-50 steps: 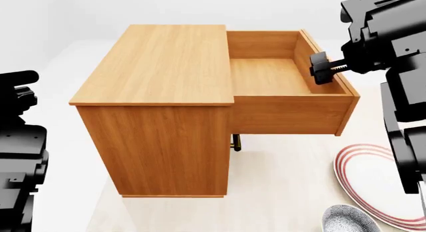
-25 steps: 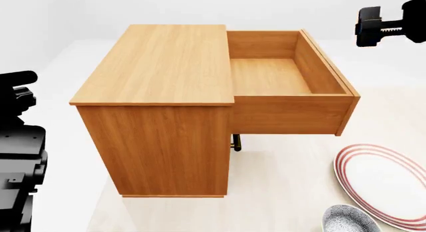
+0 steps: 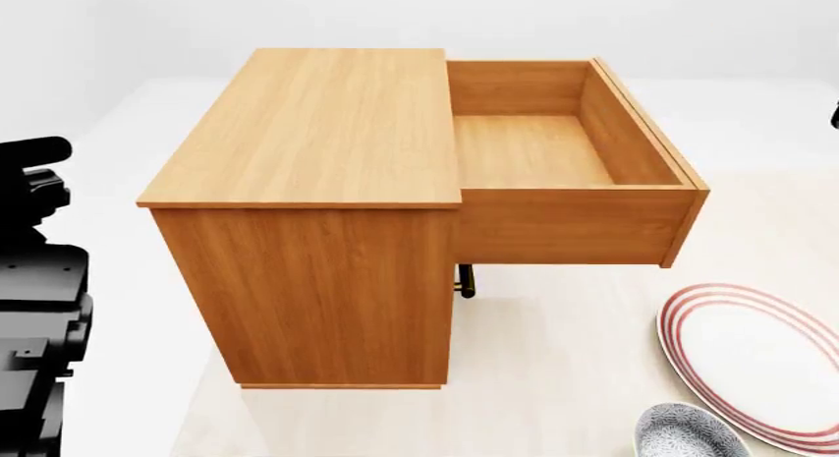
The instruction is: Open the top drawer of the cabinet and put the bowl in it.
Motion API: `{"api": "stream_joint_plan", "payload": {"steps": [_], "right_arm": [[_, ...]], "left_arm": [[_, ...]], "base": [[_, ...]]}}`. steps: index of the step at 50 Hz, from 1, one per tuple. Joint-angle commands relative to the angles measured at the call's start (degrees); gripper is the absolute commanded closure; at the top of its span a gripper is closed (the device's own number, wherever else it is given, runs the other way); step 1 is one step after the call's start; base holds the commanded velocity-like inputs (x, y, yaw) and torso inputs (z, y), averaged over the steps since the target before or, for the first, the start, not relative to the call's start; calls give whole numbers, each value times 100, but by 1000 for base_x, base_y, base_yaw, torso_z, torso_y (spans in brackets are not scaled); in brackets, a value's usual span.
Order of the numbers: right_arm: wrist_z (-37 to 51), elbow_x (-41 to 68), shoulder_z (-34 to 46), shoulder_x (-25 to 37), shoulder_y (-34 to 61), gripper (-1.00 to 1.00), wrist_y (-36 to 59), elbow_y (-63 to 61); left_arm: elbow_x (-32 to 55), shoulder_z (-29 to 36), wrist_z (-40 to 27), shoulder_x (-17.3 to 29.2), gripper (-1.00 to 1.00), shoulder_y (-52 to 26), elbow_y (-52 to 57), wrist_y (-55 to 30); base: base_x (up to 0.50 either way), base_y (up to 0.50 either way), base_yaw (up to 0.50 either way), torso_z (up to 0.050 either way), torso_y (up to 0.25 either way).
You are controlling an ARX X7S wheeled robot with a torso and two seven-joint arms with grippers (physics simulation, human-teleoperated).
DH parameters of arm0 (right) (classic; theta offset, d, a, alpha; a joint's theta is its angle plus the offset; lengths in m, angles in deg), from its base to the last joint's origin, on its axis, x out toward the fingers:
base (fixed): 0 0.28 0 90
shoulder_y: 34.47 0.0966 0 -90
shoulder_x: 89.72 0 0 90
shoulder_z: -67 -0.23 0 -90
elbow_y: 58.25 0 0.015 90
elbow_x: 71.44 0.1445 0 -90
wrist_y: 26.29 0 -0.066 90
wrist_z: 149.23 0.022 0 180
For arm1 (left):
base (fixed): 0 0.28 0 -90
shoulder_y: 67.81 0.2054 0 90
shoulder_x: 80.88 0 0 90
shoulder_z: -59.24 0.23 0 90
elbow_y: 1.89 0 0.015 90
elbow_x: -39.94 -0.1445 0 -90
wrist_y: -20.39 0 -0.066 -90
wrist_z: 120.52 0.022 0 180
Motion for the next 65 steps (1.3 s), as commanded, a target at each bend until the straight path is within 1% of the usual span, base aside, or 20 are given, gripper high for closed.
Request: {"api": "stream_joint_plan", "payload": {"steps": [1, 7, 9, 13, 19, 26, 32, 35, 39, 42, 46, 54, 61, 65], "right_arm": [[2490, 4541, -1648, 1329, -2309, -100, 132, -875], [2831, 5642, -2774, 1747, -4476, -100, 133, -1313], [2760, 5751, -3106, 1826, -5015, -100, 129, -1397], [2454, 5616, -3805, 1894, -6021, -100, 133, -1616], [1986, 5254, -4311, 1790, -7069, -100, 107, -2016], [1496, 5209, -4863, 1760, -8266, -100, 111, -2461], [1430, 5588, -5346, 1933, -9216, -100, 134, -2627], [1140, 5525, -5483, 1999, -9588, -100, 120, -2803], [794, 5133, -5284, 1992, -9768, -100, -59, -2932], [601, 4792, -4899, 1987, -9768, -100, -319, -2907], [531, 4629, -4547, 2023, -9728, -100, -535, -2848], [401, 4309, -3530, 2114, -9480, -100, -1060, -2652], [741, 4485, -2296, 2230, -8562, -100, -1509, -2268], [910, 4563, -1767, 2207, -8034, -100, -1645, -2018]], "left_arm": [[8, -52, 2, 19, -100, 8, 0, 6], [0, -72, -18, 29, -100, 29, 0, -10], [-1, -78, -20, 29, -100, 29, 0, -12], [-2, -87, -31, 21, -100, 48, 0, -9], [-8, -85, -21, 11, -100, 50, 0, -9], [-9, -79, -35, -2, -100, 86, -1, -3], [-14, -66, -48, -7, -100, 101, -1, -14], [-16, -56, -53, -9, -100, 83, -1, -24], [-12, -48, -62, -24, -100, 86, -1, -22], [-11, -43, -63, -36, -100, 107, -1, -15], [-13, -32, -63, -42, -100, 117, -1, -15], [-6, -32, -73, -35, -100, 126, -1, -15], [-10, -28, -89, -49, -100, 132, 0, -21], [-10, -23, -88, -54, -100, 127, 0, -27]], "base": [[0, 0, 0, 0, 0], [0, 0, 0, 0, 0], [0, 0, 0, 0, 0], [0, 0, 0, 0, 0], [0, 0, 0, 0, 0], [0, 0, 0, 0, 0], [0, 0, 0, 0, 0], [0, 0, 0, 0, 0], [0, 0, 0, 0, 0], [0, 0, 0, 0, 0], [0, 0, 0, 0, 0], [0, 0, 0, 0, 0], [0, 0, 0, 0, 0], [0, 0, 0, 0, 0]]}}
